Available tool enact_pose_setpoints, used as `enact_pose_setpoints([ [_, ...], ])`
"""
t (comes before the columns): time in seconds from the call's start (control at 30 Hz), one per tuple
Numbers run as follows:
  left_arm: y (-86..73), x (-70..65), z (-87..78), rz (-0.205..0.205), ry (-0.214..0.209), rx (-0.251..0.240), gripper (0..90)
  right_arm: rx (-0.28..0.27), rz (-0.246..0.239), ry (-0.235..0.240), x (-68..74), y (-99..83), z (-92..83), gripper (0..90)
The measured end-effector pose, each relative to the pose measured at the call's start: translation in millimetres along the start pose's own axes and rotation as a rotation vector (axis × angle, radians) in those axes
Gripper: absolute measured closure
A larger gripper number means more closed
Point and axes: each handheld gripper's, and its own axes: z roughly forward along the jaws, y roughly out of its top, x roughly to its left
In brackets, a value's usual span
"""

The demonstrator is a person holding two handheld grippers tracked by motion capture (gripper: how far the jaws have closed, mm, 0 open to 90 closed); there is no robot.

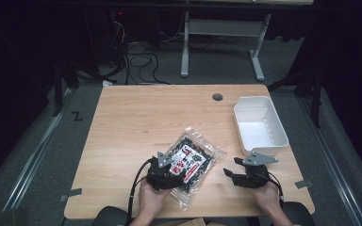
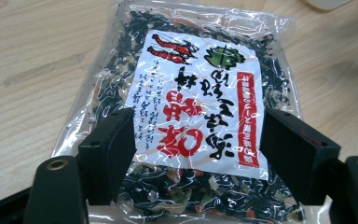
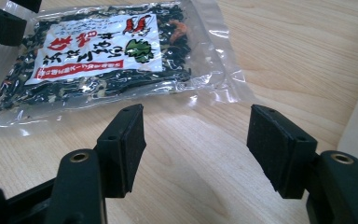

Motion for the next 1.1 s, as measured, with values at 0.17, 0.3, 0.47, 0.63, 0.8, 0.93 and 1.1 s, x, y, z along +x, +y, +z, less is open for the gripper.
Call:
enact_pose_setpoints([
  [0.17,2.9,4.9,0.8,-0.002,-0.007,0.028,27.0,-0.006,0.019,0.001,-2.8,0.1,-2.0,38.6],
  [0.3,4.1,8.3,2.0,-0.021,-0.001,0.043,26.4,-0.001,0.014,0.011,-3.9,-0.3,-2.1,39.6],
  [0.47,12.7,13.8,0.8,-0.041,-0.027,0.087,25.8,0.012,0.021,0.01,-4.4,-0.1,-2.6,38.9],
  [0.63,17.0,11.8,6.2,0.019,0.05,0.113,23.0,0.007,0.045,0.018,-7.9,0.4,-4.6,34.2],
  [0.8,20.3,21.7,15.1,0.0,0.056,0.136,20.0,0.019,0.037,0.015,-7.3,0.1,-3.7,33.3],
  [0.93,21.6,27.2,20.8,-0.023,0.061,0.155,18.6,0.02,0.047,0.016,-8.4,0.3,-4.0,31.9],
  [1.1,20.6,31.8,30.1,-0.015,0.078,0.197,18.0,0.017,0.062,0.026,-9.9,0.4,-4.1,29.0],
])
